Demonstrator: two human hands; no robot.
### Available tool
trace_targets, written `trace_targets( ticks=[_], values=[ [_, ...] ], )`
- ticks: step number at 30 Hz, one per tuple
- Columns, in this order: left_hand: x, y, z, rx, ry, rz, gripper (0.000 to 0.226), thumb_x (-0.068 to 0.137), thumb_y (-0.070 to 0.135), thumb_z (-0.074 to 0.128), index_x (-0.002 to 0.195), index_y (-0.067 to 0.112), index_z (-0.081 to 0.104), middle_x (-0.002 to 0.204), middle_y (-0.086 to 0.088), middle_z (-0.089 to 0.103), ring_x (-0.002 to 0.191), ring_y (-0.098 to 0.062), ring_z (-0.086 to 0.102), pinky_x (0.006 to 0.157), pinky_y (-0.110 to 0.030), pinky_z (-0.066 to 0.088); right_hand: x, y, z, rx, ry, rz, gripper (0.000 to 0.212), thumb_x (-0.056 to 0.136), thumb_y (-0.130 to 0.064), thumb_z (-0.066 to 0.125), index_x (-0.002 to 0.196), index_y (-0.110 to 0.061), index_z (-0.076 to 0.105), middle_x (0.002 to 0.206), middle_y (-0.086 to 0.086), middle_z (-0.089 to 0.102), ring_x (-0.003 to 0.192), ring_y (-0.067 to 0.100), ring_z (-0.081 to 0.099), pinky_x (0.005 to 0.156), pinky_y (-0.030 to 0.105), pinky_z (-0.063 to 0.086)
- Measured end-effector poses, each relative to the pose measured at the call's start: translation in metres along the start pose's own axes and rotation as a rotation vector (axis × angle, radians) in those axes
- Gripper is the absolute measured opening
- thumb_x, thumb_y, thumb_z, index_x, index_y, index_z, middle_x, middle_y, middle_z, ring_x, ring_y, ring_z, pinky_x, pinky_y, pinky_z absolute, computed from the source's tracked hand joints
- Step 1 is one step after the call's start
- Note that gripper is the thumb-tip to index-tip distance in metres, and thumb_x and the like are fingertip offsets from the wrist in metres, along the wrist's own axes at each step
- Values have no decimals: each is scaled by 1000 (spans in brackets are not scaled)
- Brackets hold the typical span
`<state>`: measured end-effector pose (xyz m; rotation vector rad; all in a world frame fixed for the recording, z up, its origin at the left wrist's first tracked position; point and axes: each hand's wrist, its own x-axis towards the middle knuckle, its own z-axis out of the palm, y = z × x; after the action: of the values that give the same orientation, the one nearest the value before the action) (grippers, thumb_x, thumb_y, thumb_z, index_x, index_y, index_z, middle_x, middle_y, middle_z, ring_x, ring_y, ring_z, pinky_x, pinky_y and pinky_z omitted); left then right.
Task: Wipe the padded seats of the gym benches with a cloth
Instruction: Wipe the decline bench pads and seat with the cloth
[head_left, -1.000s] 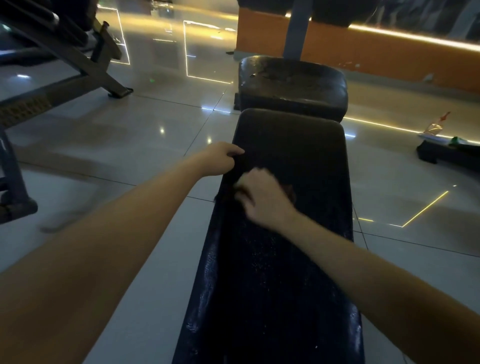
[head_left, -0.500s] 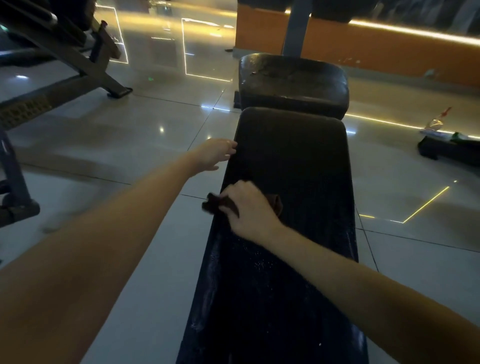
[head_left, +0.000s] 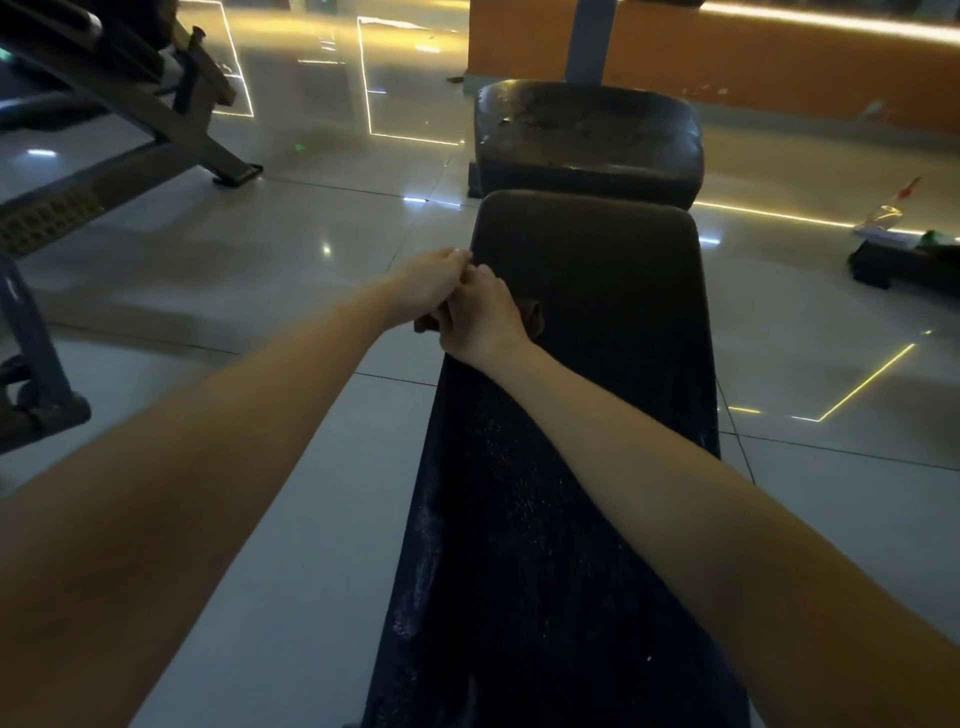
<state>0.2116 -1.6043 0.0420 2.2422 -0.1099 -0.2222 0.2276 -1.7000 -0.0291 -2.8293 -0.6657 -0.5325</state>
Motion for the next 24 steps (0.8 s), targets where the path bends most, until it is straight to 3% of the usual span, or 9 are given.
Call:
trace_targets(
  ticks=[3, 7, 13, 17, 20, 22, 24],
  values=[
    [0, -1, -4, 41, 11, 27, 48, 108, 33, 20, 148, 14, 38, 140, -16, 51, 109, -22, 49, 74, -22, 39, 10, 6, 0, 46, 100, 69, 38, 92, -21, 59, 128, -12, 56, 119, 8, 58, 107, 27, 50, 90, 35, 41],
    [-8, -7, -3, 54, -68, 51, 46, 108, 31, 22, 148, 13, 37, 152, -9, 41, 140, -24, 36, 111, -38, 29, -40, -3, -4, 155, 26, -79, 27, 93, -24, 59, 117, -11, 63, 109, 11, 61, 101, 28, 53, 84, 37, 44],
    [-15, -6, 14, 86, -104, 109, 41, 107, 29, 32, 142, 14, 48, 150, -5, 44, 139, -22, 38, 114, -37, 26, -175, -26, -16, 406, -206, -345, 31, 88, -18, 70, 118, -14, 65, 104, 3, 58, 94, 16, 49, 89, 26, 42],
    [-20, -24, 30, 222, -51, 181, 40, 102, 16, 44, 139, 26, 53, 159, 4, 28, 146, -19, 26, 119, -36, 22, -183, 4, -29, 392, -231, -513, 25, 92, -21, 64, 115, -14, 66, 102, 7, 57, 92, 19, 49, 85, 25, 36],
    [-23, -31, 36, 333, -49, 229, 45, 99, 10, 48, 140, 28, 51, 162, 4, 22, 147, -20, 23, 120, -42, 24, -141, 50, -40, 277, -71, -395, 27, 92, -30, 56, 109, -12, 67, 99, 8, 60, 91, 23, 53, 84, 33, 42],
    [-21, -32, 38, 319, -16, 233, 45, 99, 10, 48, 138, 30, 53, 161, 5, 24, 146, -20, 28, 119, -41, 27, -112, 95, -49, 208, 78, -190, 23, 91, -24, 60, 107, -9, 66, 97, 11, 60, 91, 28, 54, 86, 40, 42],
    [-19, -29, 40, 318, 17, 233, 44, 98, 10, 48, 136, 30, 56, 159, 4, 28, 145, -20, 30, 118, -38, 28, -95, 130, -57, 153, 120, 26, 21, 93, -21, 62, 110, -9, 63, 99, 11, 57, 96, 29, 51, 90, 36, 41]
  ],
)
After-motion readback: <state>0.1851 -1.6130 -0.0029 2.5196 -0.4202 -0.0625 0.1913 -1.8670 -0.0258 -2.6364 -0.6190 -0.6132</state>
